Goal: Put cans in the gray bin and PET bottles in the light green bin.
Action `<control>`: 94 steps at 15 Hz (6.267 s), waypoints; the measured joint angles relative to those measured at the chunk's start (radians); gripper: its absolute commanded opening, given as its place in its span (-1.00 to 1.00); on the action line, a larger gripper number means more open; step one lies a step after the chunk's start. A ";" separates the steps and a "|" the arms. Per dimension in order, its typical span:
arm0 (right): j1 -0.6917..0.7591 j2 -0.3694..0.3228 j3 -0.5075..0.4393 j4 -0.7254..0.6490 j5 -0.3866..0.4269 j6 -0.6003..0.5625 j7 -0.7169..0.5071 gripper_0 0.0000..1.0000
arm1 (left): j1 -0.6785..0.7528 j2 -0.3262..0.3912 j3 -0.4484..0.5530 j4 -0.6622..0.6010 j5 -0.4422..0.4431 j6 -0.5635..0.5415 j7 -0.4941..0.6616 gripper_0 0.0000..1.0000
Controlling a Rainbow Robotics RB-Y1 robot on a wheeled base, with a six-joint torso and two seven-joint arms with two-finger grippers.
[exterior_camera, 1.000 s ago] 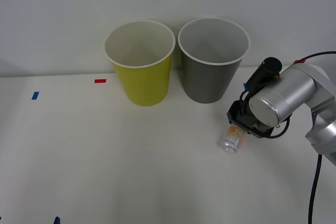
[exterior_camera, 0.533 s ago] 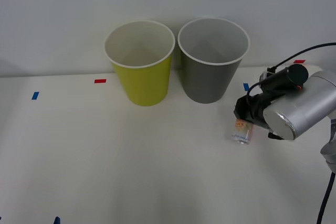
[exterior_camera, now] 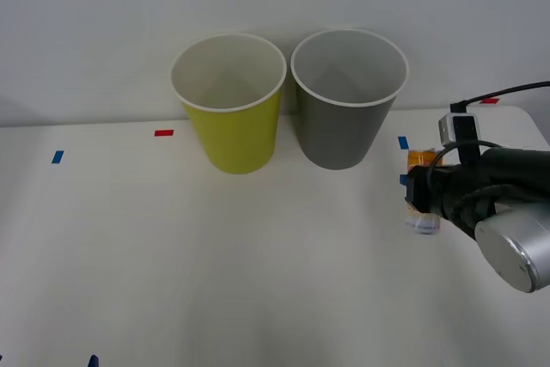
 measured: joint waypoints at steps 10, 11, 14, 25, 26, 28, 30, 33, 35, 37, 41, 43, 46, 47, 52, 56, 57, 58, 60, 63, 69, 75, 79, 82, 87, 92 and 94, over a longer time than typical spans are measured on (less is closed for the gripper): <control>0.086 0.108 -0.036 -0.228 0.132 -0.082 0.079 -1.00 | 0.000 0.000 0.000 0.000 0.000 0.000 0.000 1.00; 0.082 0.107 -0.036 -0.232 0.138 -0.100 0.079 -1.00 | 0.000 0.000 0.000 0.000 0.000 0.000 0.000 1.00; 0.060 0.105 -0.036 -0.234 0.150 -0.157 0.078 -1.00 | 0.000 0.000 0.000 0.000 0.000 0.000 0.000 1.00; -0.100 0.105 -0.015 -0.154 0.117 -0.339 0.079 -1.00 | 0.000 0.000 0.000 0.000 0.000 0.000 0.000 1.00; -0.124 0.105 -0.015 -0.119 0.110 -0.374 0.079 -1.00 | 0.000 0.000 0.000 0.000 0.000 0.000 0.000 1.00; -0.171 0.103 -0.019 -0.051 0.092 -0.430 0.080 -1.00 | 0.000 0.000 0.000 0.000 0.000 0.000 0.000 1.00; -0.210 0.098 -0.021 0.011 0.069 -0.484 0.080 -1.00 | 0.000 0.000 0.000 0.000 0.000 0.000 0.000 1.00; -0.261 0.089 -0.023 0.120 0.032 -0.601 0.082 -1.00 | 0.000 0.000 0.000 0.000 0.000 0.000 0.000 1.00; -0.290 0.079 -0.024 0.180 0.018 -0.653 0.083 -1.00 | 0.000 0.000 0.000 0.000 0.000 0.000 0.000 1.00; -0.320 0.072 -0.023 0.244 -0.003 -0.699 0.085 -1.00 | 0.000 0.000 0.000 0.000 0.000 0.000 0.000 1.00; -0.389 0.063 -0.007 0.382 -0.023 -0.806 0.094 -1.00 | 0.000 0.000 0.000 0.000 0.000 0.000 0.000 1.00; -0.404 0.050 0.011 0.430 -0.017 -0.881 0.098 -1.00 | 0.000 0.000 0.000 0.000 0.000 0.000 0.000 1.00; -0.411 0.037 0.023 0.456 -0.008 -0.925 0.102 -1.00 | 0.000 0.000 0.000 0.000 0.000 0.000 0.000 1.00; -0.411 0.035 0.024 0.457 -0.004 -0.927 0.103 -1.00 | 0.000 0.000 0.000 0.000 0.000 0.000 0.000 1.00; -0.413 0.031 0.027 0.457 0.003 -0.930 0.097 1.00 | 0.000 0.000 0.000 0.000 0.000 0.000 0.000 1.00; -0.413 0.030 0.038 0.457 0.004 -0.933 0.091 1.00 | 0.000 0.000 0.000 0.000 0.000 0.000 0.000 1.00; -0.413 0.029 0.042 0.457 0.004 -0.936 0.093 1.00 | 0.000 0.000 0.000 0.000 0.000 0.000 0.000 1.00; -0.412 0.028 0.044 0.457 0.005 -0.942 0.095 1.00 | 0.000 0.000 0.000 0.000 0.000 0.000 0.000 1.00; -0.412 0.022 0.046 0.457 0.005 -0.950 0.096 1.00 | 0.000 0.000 0.000 0.000 0.000 0.000 0.000 1.00; -0.413 0.013 0.049 0.457 0.003 -0.952 0.092 1.00 | 0.000 0.000 0.000 0.000 0.000 0.000 0.000 1.00; -0.405 0.004 0.051 0.438 0.004 -0.947 0.096 1.00 | 0.000 0.000 0.000 0.000 0.000 0.000 0.000 1.00; -0.222 -0.021 -0.028 0.078 0.047 -0.723 0.070 1.00 | 0.000 0.000 0.000 0.000 0.000 0.000 0.000 1.00; -0.104 -0.023 -0.067 -0.020 0.106 -0.702 0.027 1.00 | 0.000 0.000 0.000 0.000 0.000 0.000 0.000 1.00; -0.032 -0.023 -0.075 -0.057 0.172 -0.724 -0.052 1.00 | 0.000 0.000 0.000 0.000 0.000 0.000 0.000 1.00; 0.127 -0.014 -0.077 -0.062 0.351 -0.847 -0.118 1.00 | 0.000 0.000 0.000 0.000 0.000 0.000 0.000 1.00; 0.279 0.019 -0.095 -0.062 0.425 -0.999 -0.122 1.00 | 0.000 0.000 0.000 0.000 0.000 0.000 0.000 1.00; 0.333 0.031 -0.110 -0.062 0.438 -1.063 -0.124 1.00 | 0.000 0.000 0.000 0.000 0.000 0.000 0.000 1.00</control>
